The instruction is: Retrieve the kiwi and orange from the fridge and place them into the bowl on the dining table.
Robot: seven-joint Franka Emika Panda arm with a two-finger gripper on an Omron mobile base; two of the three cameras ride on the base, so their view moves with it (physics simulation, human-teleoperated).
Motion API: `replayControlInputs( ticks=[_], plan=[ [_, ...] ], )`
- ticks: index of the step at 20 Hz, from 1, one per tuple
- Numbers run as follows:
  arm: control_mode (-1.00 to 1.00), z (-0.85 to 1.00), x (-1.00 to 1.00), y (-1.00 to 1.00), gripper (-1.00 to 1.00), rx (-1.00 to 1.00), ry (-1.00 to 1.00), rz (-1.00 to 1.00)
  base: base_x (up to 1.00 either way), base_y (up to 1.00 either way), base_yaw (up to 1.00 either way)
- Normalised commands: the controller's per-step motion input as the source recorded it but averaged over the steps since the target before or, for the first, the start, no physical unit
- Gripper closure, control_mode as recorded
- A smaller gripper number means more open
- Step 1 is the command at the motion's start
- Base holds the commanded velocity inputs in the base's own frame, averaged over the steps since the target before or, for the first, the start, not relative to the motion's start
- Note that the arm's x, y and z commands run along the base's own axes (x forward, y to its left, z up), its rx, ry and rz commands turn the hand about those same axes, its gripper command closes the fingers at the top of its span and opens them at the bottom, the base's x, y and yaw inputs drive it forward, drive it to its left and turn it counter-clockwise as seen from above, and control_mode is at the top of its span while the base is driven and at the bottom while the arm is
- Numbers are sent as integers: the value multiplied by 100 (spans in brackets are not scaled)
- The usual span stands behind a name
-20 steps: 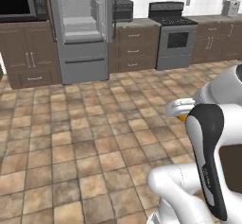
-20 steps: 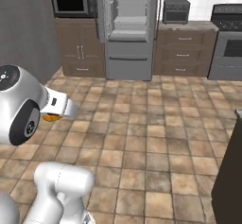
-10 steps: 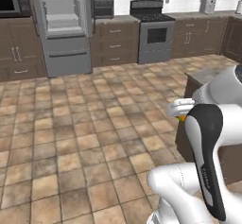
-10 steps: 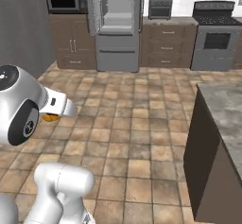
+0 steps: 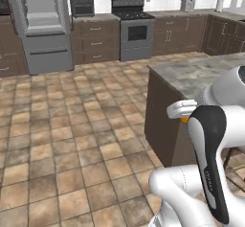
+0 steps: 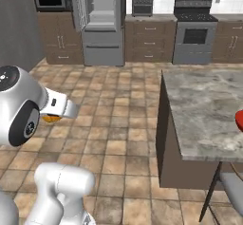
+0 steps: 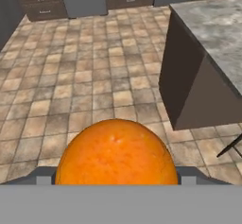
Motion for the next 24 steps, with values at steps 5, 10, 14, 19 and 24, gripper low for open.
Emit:
replayControlInputs(
  ticks=[5,10,14,19,24],
  plan=[
    [100,0,0,0,100,0,0,0,-66,-80,-4],
    [100,0,0,0,100,0,0,0,-12,-96,-8],
    [100,0,0,0,100,0,0,0,0,-93,-9],
    [100,0,0,0,100,0,0,0,38,-68,-7],
    [100,0,0,0,100,0,0,0,54,-65,-5]
  ],
)
